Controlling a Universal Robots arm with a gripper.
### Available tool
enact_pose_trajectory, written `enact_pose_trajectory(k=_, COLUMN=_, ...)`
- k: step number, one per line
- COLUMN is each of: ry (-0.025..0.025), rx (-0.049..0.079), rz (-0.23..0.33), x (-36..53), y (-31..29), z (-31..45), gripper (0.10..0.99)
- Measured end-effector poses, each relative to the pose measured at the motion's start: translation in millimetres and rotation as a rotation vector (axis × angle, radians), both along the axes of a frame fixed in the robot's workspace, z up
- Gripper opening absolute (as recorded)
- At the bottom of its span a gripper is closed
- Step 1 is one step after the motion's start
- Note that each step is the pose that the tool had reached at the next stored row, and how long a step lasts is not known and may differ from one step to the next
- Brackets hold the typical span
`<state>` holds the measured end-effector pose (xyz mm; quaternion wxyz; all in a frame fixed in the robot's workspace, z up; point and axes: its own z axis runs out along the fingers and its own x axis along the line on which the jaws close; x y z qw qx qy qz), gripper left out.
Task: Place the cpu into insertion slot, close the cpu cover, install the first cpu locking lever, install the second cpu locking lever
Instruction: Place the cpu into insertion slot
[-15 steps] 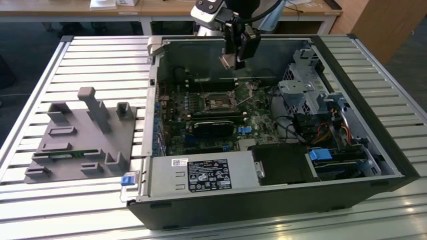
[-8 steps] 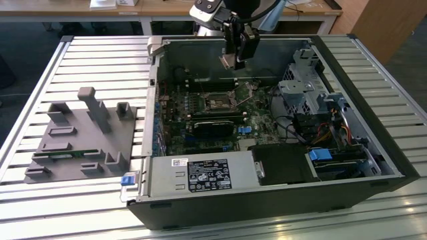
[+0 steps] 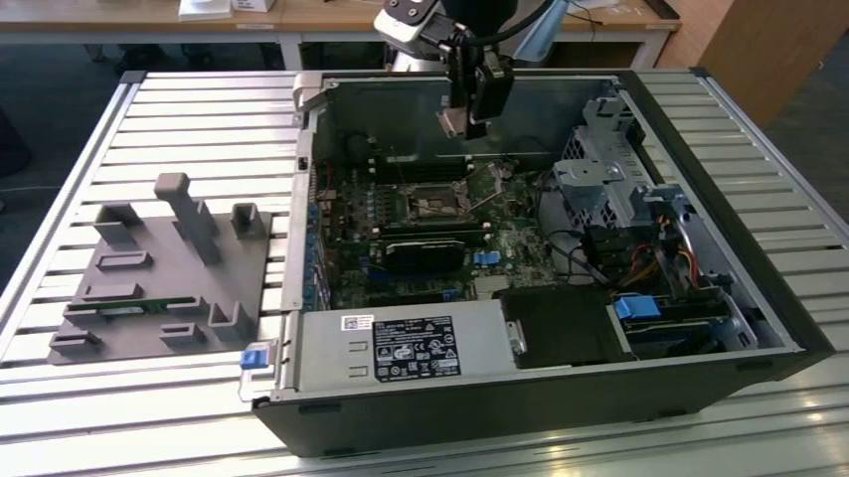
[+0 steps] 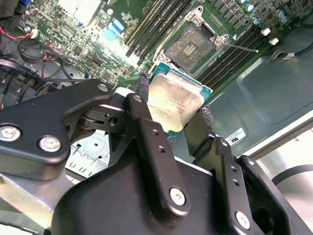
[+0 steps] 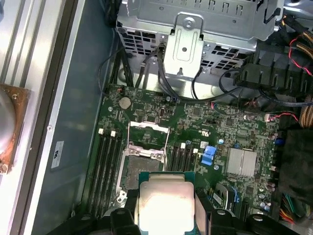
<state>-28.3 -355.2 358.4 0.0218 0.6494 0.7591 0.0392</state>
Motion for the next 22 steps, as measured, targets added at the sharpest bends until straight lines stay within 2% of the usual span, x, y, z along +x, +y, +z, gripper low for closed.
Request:
enact_pose_trajectory(k=10, ry=0.0000, rx=-0.007, rz=-0.059, x=0.0, y=0.0, z=-2.2, gripper=0.537)
enact_pose_trajectory(k=22, ry=0.0007, rx=-0.008, rz=-0.062, x=-0.1, y=0.0, z=-6.0, gripper=0.537)
